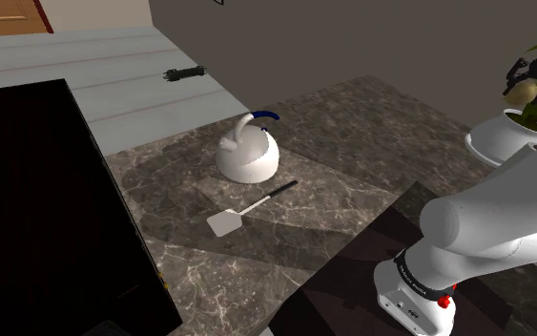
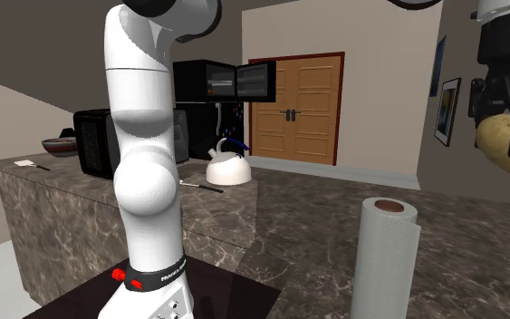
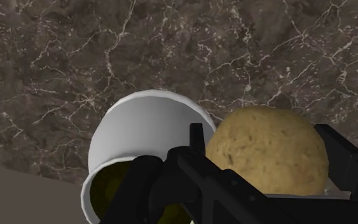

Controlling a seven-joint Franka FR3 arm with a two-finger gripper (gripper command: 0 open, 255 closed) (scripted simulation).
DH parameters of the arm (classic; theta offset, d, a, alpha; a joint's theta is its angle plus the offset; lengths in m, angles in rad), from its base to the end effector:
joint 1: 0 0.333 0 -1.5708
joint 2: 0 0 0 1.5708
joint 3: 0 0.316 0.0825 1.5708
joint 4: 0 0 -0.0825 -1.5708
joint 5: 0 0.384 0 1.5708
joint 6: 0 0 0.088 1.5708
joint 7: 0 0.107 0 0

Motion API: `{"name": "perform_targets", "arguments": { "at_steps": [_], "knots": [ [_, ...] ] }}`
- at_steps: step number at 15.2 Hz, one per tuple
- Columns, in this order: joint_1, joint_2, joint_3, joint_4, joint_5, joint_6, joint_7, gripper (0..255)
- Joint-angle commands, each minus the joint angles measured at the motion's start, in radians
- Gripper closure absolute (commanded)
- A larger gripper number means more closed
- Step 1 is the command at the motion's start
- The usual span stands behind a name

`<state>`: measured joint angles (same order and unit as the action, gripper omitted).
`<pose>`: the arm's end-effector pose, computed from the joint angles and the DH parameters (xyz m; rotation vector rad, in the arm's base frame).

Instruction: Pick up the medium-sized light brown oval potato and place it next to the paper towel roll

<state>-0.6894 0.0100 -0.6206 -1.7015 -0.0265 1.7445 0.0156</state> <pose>0.1456 -0.5495 0.5731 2.4438 -1.8993 0.0132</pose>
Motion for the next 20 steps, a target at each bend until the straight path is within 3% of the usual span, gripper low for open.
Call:
{"name": "perform_targets", "arguments": {
  "at_steps": [1, 20],
  "knots": [
    [0.001, -0.003, 0.001, -0.031, -0.002, 0.029, 0.002, 255],
    [-0.004, 0.028, -0.002, -0.257, 0.016, 0.281, -0.005, 255]
  ]
}}
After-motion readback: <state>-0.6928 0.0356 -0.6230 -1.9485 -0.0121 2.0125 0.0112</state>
